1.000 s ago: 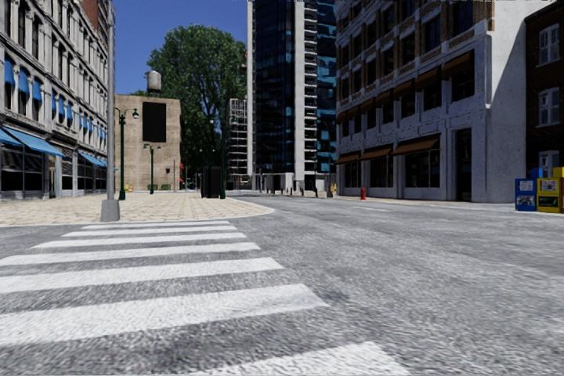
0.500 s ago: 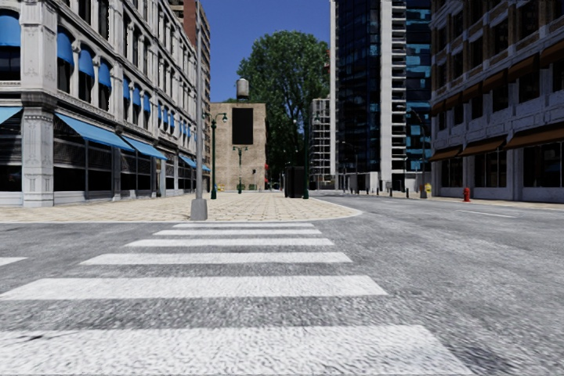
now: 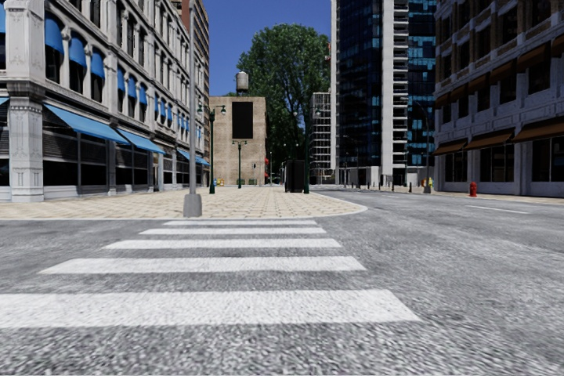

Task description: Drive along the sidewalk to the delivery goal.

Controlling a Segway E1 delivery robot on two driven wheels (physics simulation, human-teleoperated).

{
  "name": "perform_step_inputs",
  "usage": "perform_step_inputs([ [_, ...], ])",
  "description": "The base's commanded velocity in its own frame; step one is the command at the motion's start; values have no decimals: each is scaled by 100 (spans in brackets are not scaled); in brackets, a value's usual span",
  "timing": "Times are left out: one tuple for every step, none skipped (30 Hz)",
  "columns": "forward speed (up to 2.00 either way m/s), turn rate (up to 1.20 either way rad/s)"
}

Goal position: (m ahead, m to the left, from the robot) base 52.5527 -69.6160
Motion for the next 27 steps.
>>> perform_step_inputs([
  [105, 0],
  [109, 0],
  [176, 0],
  [200, 0],
  [200, 0],
  [200, 0],
  [200, 0],
  [200, 0],
  [200, 0],
  [200, 0],
  [200, 0],
  [200, 0],
  [200, 0],
  [200, 0],
  [200, 0],
  [200, 0],
  [200, 0],
  [200, 0],
  [200, 0],
  [200, 0],
  [200, 0],
  [200, 0],
  [200, 0],
  [200, 0],
  [200, 0],
  [200, 0],
  [200, 0],
])
